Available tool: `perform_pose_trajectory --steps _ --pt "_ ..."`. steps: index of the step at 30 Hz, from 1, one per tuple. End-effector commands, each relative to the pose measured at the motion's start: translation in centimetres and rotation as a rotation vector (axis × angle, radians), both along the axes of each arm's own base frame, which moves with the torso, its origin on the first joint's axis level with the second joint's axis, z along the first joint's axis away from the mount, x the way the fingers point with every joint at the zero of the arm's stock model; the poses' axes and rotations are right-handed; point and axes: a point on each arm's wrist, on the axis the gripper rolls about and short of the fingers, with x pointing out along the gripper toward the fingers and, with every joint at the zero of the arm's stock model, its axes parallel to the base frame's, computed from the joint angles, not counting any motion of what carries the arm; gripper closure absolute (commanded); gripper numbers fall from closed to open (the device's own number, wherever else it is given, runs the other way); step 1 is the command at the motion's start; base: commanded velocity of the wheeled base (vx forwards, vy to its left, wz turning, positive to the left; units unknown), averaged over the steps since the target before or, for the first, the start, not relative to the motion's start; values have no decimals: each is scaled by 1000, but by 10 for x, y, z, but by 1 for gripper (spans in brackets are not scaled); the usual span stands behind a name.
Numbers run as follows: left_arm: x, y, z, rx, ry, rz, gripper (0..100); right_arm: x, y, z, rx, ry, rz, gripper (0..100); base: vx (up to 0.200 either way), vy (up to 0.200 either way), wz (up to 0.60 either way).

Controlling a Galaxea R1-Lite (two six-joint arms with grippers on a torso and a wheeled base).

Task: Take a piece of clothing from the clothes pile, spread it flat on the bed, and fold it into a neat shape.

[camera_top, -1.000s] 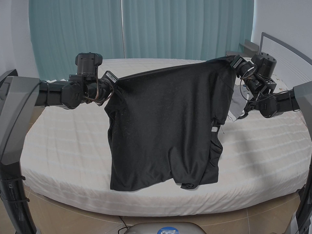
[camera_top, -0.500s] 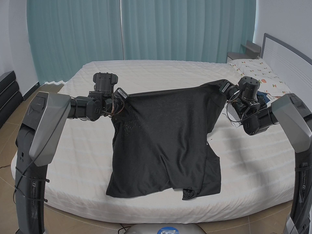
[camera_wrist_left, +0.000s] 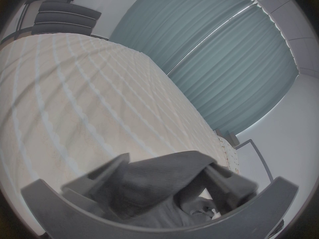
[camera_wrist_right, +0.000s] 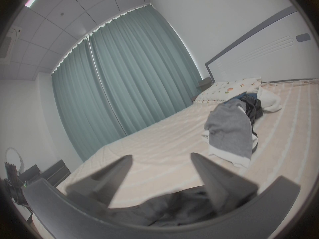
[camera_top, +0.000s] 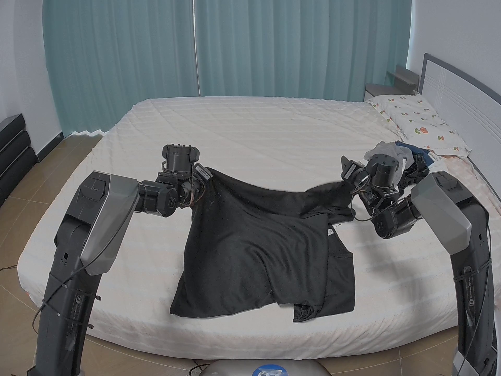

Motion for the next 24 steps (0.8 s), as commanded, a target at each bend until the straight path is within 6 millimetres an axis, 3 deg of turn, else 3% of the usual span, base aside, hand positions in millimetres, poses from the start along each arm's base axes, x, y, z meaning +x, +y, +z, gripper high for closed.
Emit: perform_pose_trajectory --steps 1,10,12,15,18,24 --pt "3 4 -13 12 21 9 0 0 2 -26 -14 64 6 0 0 0 0" --pt "5 19 -12 48 33 66 0 -17 -18 -22 -32 179 5 0 0 0 0" --pt "4 39 -5 64 94 86 0 -39 -27 -22 -26 247 61 0 0 0 0" --pt "2 50 3 71 112 77 0 -50 -30 -23 -18 281 90 0 0 0 0" --pt "-7 62 16 57 215 7 0 -70 -33 -31 5 355 127 0 0 0 0" --pt "-31 76 44 -66 382 -232 0 -90 -35 -46 45 440 162 0 0 0 0"
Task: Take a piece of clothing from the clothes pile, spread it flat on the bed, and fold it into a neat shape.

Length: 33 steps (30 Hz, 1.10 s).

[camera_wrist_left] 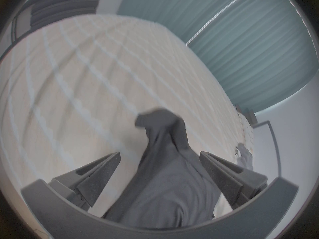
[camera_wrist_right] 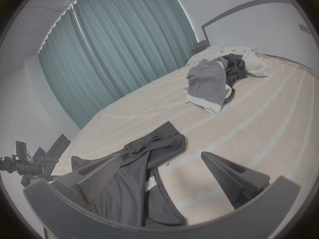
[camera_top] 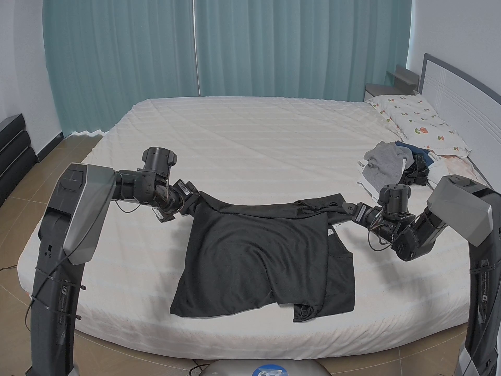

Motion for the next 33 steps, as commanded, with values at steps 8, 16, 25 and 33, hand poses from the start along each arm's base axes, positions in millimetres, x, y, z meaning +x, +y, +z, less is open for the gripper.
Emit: perform_pose_trajectory --steps 8,16,25,33 --pt "-26 33 47 -129 118 -112 0 -43 -7 -9 95 142 41 0 0 0 0" --pt "-59 37 55 -119 124 -83 0 -78 -11 -15 159 209 103 0 0 0 0" --pt "-126 41 28 -104 54 -75 0 -128 -16 -11 230 261 135 0 0 0 0" --pt "-175 25 5 -167 132 25 0 -152 -15 -14 354 331 135 0 0 0 0"
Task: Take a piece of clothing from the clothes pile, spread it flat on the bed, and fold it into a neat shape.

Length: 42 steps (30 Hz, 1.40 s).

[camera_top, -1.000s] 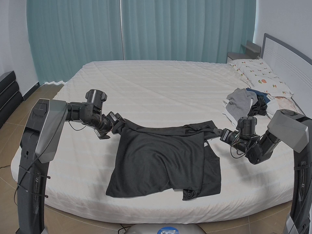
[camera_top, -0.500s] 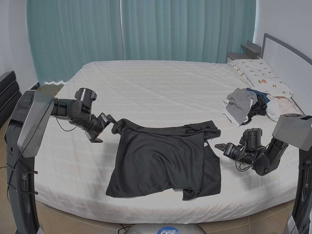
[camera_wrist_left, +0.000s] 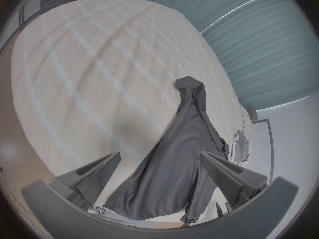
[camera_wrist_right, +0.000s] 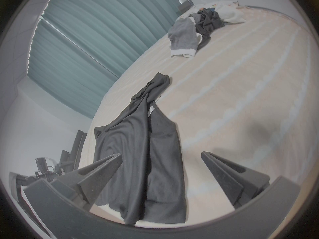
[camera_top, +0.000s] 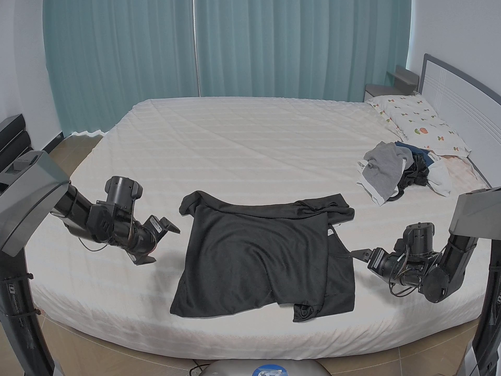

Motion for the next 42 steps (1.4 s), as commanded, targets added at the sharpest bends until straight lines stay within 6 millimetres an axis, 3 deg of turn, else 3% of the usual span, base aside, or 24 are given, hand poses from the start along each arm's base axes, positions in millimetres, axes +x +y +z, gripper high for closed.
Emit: perform_pose_trajectory --steps 1,3,9,15,31,32,39,42 --pt "-47 -11 7 -42 -28 56 0 -30 -1 3 91 54 17 0 0 0 0" --pt "-58 -10 0 -71 -56 77 0 -31 1 -2 100 69 40 0 0 0 0" --pt "-59 -25 -10 -130 -122 103 0 -33 18 -13 88 103 88 0 0 0 0" --pt "-65 -25 -29 -107 -82 120 0 -20 28 -25 69 104 93 0 0 0 0" --pt "-62 -25 -30 -110 -84 128 0 -15 41 -42 -37 101 96 0 0 0 0" --pt "-62 -25 -30 -110 -84 128 0 -15 41 -42 -38 101 95 100 0 0 0" --pt "-62 -24 -34 -95 -76 127 0 -17 39 -44 -71 106 83 100 0 0 0" --pt "-65 -25 -37 -86 -62 121 0 -20 21 -44 -99 119 51 100 0 0 0"
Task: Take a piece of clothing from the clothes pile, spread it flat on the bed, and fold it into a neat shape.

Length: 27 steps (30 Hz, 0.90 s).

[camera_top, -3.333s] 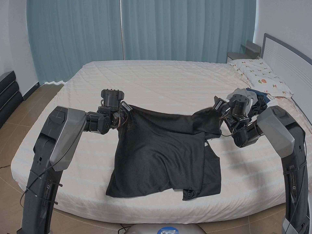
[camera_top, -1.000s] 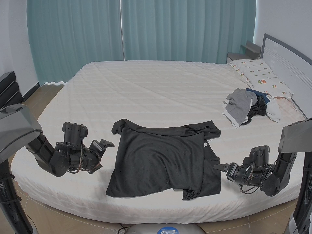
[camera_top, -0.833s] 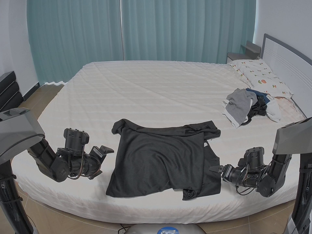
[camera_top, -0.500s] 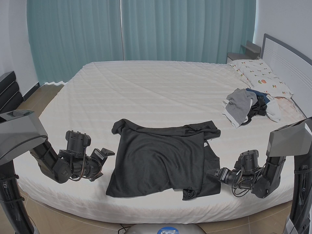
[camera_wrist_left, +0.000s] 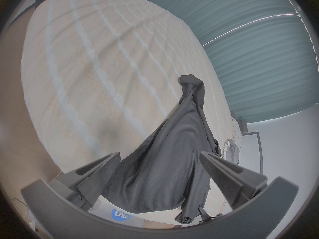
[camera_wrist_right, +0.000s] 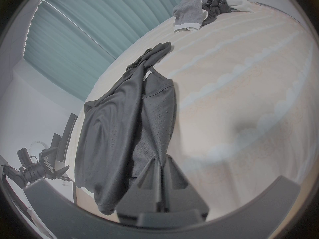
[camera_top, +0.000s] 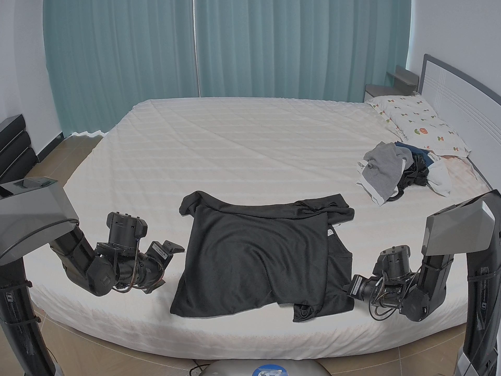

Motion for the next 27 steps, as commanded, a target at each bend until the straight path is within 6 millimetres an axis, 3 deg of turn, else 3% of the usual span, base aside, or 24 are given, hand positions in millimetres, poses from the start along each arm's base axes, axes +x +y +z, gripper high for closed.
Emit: perform_pose_trajectory --steps 1,12,15,21,27 --pt "-3 -1 -5 9 21 -7 0 -4 -16 -1 -17 21 -36 100 0 0 0" --pt "-10 -4 -17 64 53 -61 0 -35 -72 31 -42 3 -37 100 0 0 0" --pt "-20 -12 -22 99 70 -121 0 -38 -99 36 -67 -33 -18 100 0 0 0" --pt "-28 -25 -33 192 84 -143 0 -38 -112 35 -73 -48 -15 100 0 0 0" --pt "-32 -33 -40 245 94 -165 0 -37 -113 33 -67 -43 -12 100 0 0 0"
